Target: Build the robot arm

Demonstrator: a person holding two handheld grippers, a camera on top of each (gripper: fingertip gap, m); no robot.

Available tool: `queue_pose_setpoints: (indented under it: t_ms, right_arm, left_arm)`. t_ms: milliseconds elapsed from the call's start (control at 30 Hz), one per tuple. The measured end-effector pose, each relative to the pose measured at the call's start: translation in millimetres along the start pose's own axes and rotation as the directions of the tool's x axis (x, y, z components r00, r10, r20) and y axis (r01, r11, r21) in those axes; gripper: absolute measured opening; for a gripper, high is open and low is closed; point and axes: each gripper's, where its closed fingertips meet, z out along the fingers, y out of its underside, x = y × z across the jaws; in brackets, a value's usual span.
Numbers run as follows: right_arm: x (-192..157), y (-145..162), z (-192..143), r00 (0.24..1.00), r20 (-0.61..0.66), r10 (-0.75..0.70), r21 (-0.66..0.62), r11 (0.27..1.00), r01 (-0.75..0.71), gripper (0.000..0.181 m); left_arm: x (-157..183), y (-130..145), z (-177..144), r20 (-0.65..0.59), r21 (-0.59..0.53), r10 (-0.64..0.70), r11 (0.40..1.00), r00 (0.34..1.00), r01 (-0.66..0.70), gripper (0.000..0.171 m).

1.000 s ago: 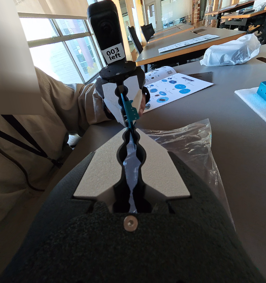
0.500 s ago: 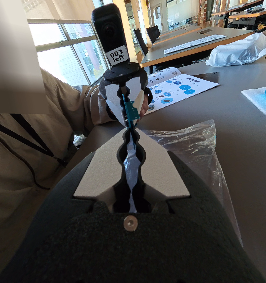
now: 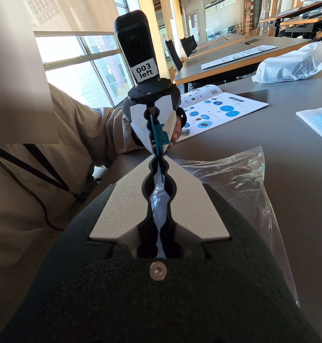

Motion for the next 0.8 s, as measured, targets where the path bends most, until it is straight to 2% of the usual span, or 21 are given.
queue_pose_setpoints:
  t_ms: [533, 800]
  right_arm:
    - [-0.4, -1.9, -4.4, 1.000, 0.009, 0.007, 0.023, 1.000, -0.007, 0.000]
    - [-1.5, -0.3, 1.3, 1.000, 0.026, 0.017, 0.021, 1.000, -0.017, 0.000]
  left_arm:
    - [-1.9, -5.0, -5.3, -0.030, 0.034, -0.058, 0.998, 0.998, 0.059, 0.004]
    - [-1.5, -7.3, -5.1, -0.009, 0.049, -0.025, 0.998, 1.000, 0.026, 0.004]
